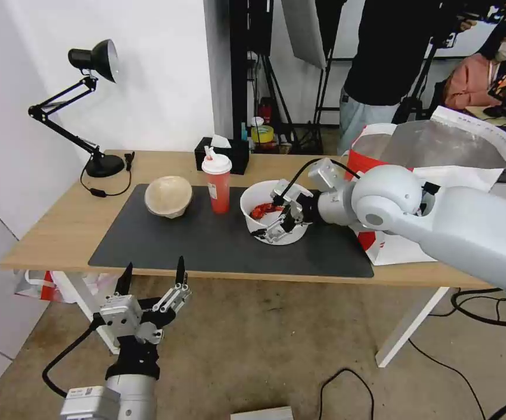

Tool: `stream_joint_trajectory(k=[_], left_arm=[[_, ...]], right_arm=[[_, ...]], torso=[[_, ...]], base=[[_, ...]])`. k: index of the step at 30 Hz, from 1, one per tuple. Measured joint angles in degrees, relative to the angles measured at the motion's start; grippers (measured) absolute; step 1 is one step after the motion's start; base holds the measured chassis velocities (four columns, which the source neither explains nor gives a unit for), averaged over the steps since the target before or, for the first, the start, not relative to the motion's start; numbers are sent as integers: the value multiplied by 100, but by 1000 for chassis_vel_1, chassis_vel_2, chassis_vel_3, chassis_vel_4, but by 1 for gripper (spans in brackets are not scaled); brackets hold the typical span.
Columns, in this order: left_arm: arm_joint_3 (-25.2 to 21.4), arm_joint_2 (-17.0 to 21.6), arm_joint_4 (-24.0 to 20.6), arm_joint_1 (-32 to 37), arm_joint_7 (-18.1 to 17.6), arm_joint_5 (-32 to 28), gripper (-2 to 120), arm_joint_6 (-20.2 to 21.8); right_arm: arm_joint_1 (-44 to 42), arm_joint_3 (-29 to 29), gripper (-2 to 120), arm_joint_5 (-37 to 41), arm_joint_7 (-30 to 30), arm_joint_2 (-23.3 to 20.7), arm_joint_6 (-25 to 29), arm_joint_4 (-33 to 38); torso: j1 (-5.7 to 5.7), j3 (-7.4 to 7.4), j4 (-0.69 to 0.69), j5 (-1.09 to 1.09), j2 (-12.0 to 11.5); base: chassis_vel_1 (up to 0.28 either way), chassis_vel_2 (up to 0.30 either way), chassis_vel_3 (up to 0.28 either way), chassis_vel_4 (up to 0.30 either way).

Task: Pick up the trash from the table and place it into the takeout bag.

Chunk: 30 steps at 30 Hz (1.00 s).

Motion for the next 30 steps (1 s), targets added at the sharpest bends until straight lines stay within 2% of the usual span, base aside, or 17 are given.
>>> stream_joint_trajectory(k=[30], left_arm=[[95, -91, 0, -55, -10, 44, 100, 13]], right_arm=[[157, -187, 100, -179, -334, 300, 1, -839]], torso=[[0, 0, 0, 0, 0]], base=[[0, 0, 0, 0]])
